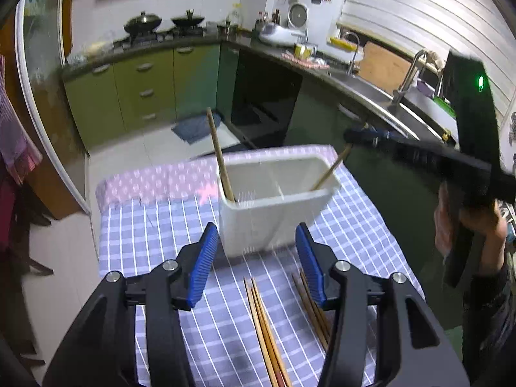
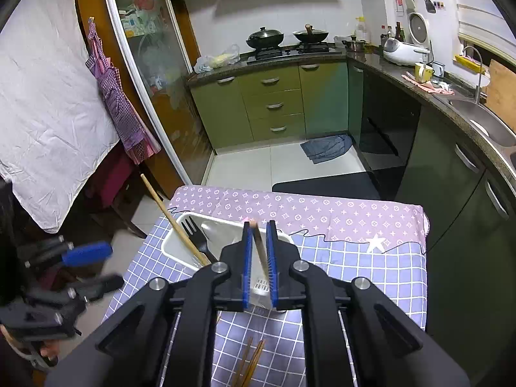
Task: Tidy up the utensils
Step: 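Carry both chopsticks over the white holder and open both tools to drop them, then grasp another wooden chopstick with the left tool and lift it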
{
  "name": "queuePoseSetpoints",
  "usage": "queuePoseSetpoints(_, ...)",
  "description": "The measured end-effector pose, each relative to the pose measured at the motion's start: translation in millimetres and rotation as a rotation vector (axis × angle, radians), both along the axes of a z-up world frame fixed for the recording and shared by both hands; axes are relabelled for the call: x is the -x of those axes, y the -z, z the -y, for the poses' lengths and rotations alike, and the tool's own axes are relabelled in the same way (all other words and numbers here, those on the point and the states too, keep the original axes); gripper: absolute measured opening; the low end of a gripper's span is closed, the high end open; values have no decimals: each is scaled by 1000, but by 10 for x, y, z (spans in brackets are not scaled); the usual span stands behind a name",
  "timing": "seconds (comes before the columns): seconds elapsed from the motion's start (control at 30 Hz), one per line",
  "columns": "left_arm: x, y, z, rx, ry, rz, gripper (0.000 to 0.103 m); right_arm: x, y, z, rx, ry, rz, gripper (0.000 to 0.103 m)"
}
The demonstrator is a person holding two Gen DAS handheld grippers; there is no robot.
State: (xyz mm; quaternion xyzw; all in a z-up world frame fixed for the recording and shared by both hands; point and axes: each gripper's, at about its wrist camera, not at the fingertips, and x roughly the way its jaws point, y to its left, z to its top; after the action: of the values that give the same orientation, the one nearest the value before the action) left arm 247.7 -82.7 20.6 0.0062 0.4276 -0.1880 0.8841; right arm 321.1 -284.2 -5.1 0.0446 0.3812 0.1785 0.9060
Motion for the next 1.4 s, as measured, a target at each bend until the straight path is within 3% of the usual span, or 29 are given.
queuePoseSetpoints(0.2,137,459,67,-69,21,-87,54,368,-209,151,-27,7,59,15)
queuePoseSetpoints(0.3,126,881,122,-111,38,-226,52,627,-286,273,-34,10,83,16)
queuePoseSetpoints(0.43,128,1319,131,-138,42,-382,32,937,-295,421,-50,9,92,17)
queuePoseSetpoints(0.57,139,1546,162,-142,31,-471,28,1118,-141,528,-55,2,54,17)
queuePoseSetpoints(0.87,87,1702,164,-172,10,-519,23,1222,281,724,-69,13,-41,19)
queuePoseSetpoints(0.97,88,1715,190,-192,9,-518,16,1193,413,673,-53,6,-84,20)
queuePoseSetpoints(1.4,47,1796,329,-232,7,-521,15,1067,1007,147,77,-79,-286,25)
